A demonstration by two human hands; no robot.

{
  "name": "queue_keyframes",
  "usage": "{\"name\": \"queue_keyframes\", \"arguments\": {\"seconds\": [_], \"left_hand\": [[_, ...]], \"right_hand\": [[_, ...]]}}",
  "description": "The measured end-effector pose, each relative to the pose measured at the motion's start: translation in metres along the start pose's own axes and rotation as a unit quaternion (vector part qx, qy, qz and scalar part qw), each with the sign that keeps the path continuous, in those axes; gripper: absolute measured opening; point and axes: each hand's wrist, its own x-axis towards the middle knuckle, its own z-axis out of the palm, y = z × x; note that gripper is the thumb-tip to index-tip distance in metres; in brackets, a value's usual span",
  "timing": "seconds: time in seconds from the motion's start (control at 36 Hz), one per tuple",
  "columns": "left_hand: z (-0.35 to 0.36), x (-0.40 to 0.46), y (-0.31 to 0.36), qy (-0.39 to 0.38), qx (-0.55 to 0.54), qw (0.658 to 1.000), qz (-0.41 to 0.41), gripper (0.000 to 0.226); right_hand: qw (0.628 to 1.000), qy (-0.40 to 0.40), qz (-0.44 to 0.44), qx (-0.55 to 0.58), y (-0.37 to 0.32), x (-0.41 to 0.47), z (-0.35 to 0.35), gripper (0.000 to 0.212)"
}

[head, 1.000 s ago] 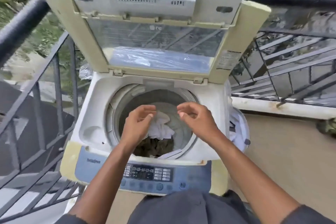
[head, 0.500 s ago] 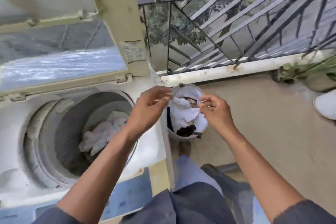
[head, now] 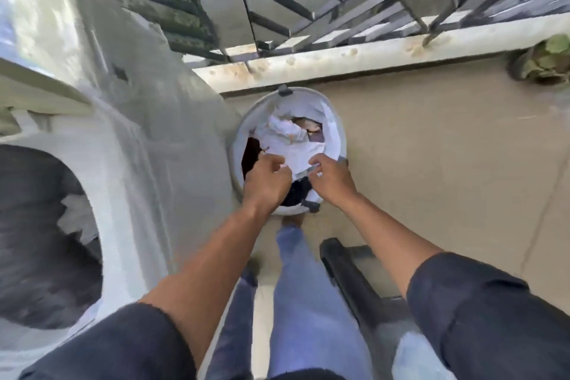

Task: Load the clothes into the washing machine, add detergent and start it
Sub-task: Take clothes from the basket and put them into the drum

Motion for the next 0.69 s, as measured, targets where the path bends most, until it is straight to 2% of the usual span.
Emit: {"name": "queue_keyframes", "arguments": {"seconds": [0.11,0.19,0.39,0.44,0.56,0.58,0.64,0.69], "left_hand": [[0.023,0.042,-0.023,0.014,0.007,0.999,-0.04,0.063],[0.036,0.069,-0.037,0.017,0.0,0.997,-0.072,0.045],[0.054,0.118,-0.066,0.043,-0.035,0.991,-0.123,0.015],[0.056,0.124,-0.072,0.046,-0.055,0.989,-0.131,0.016],[0.054,0.121,-0.079,0.047,-0.086,0.987,-0.13,0.031],[0.053,0.119,-0.079,0.049,-0.089,0.986,-0.129,0.034],[0.05,0.112,-0.077,0.051,-0.091,0.986,-0.132,0.037],[0.047,0.105,-0.072,0.055,-0.097,0.985,-0.134,0.039]], "right_hand": [[0.996,-0.061,0.0,-0.058,0.028,0.063,0.032,0.036],[0.992,-0.086,-0.009,-0.09,0.045,0.105,0.056,0.046],[0.979,-0.13,-0.013,-0.156,0.068,0.167,0.112,0.082],[0.979,-0.119,-0.015,-0.165,0.071,0.174,0.124,0.073],[0.99,-0.052,-0.002,-0.128,0.067,0.169,0.129,0.017],[0.993,-0.043,0.001,-0.113,0.064,0.166,0.128,0.017],[0.995,-0.025,-0.006,-0.094,0.058,0.156,0.123,0.043],[0.996,-0.015,-0.019,-0.08,0.046,0.137,0.111,0.049]]}}
